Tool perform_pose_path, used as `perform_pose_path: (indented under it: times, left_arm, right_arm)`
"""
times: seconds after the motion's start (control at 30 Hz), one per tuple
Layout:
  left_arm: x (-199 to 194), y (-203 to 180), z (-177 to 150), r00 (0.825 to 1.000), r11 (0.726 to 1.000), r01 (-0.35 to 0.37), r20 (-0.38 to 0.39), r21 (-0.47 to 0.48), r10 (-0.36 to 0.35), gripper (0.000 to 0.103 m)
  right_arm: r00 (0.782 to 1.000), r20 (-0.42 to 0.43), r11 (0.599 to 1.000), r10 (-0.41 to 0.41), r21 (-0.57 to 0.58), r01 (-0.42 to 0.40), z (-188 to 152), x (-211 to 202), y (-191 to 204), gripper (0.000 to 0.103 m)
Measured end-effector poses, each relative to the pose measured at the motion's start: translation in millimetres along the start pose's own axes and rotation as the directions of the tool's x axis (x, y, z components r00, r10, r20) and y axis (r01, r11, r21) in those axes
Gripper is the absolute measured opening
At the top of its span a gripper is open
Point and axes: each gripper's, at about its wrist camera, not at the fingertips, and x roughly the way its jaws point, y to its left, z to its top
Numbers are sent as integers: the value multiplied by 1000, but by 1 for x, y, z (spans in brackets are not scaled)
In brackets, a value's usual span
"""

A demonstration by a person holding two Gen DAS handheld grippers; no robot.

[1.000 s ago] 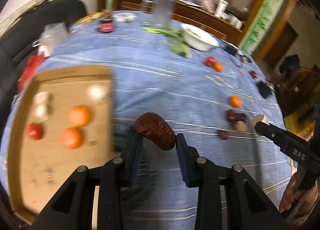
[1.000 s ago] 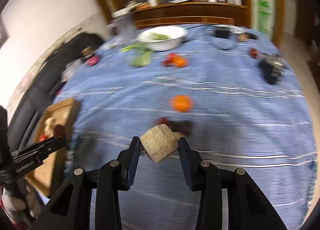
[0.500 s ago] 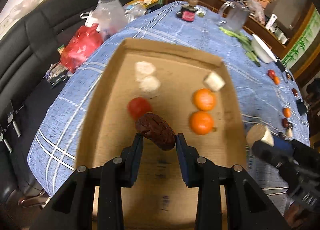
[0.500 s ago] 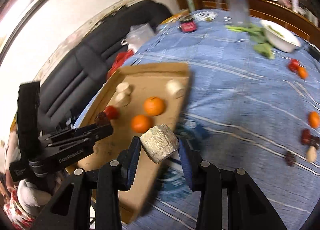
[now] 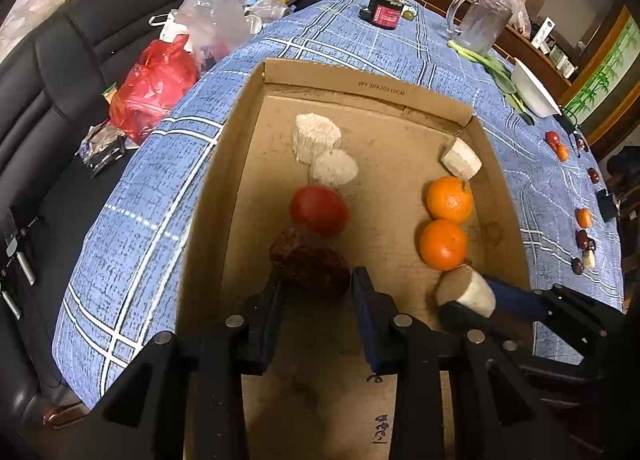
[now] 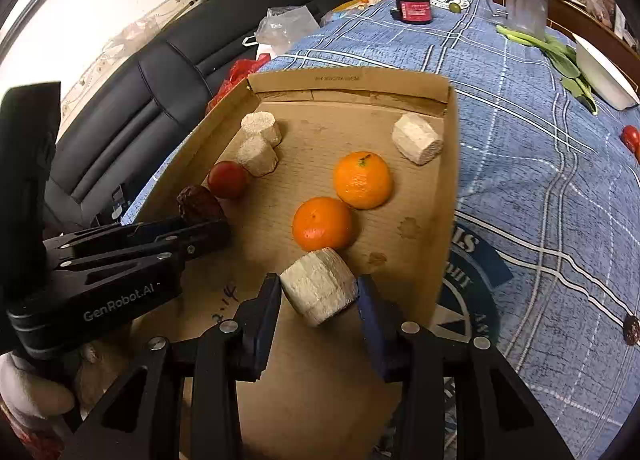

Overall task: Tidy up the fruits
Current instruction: 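Carry the date and block into the box and open both grippers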

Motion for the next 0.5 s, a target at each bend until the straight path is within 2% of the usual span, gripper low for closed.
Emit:
perform_pose_path:
  times: [0.1,0.2,0.3,0.4,0.5]
  left_arm:
    - [-5,4,4,1000,1000,23,13,-15,-23,35]
    - [-13,8,8,999,999,37,40,-39,-36,43]
    - [-20,10,11,997,997,55,64,-62,-51,43]
    - [-29,4,13,996,997,35,84,-67,-29,44]
    - [-40,-13,9,995,999,5,101,-40,-1,52]
  right_arm:
    - [1000,-6,1000,-12,-8,12,3,2,3,44]
    - [1000,-9,1000,-12,-6,12,5,0,5,45]
    - [1000,14,1000,-22,-18,22,6,-12,6,45]
    - [998,48,999,-32,-24,33,3,-27,5,45]
    - [997,77,1000,-20,-3,21,-3,-44,-1,51]
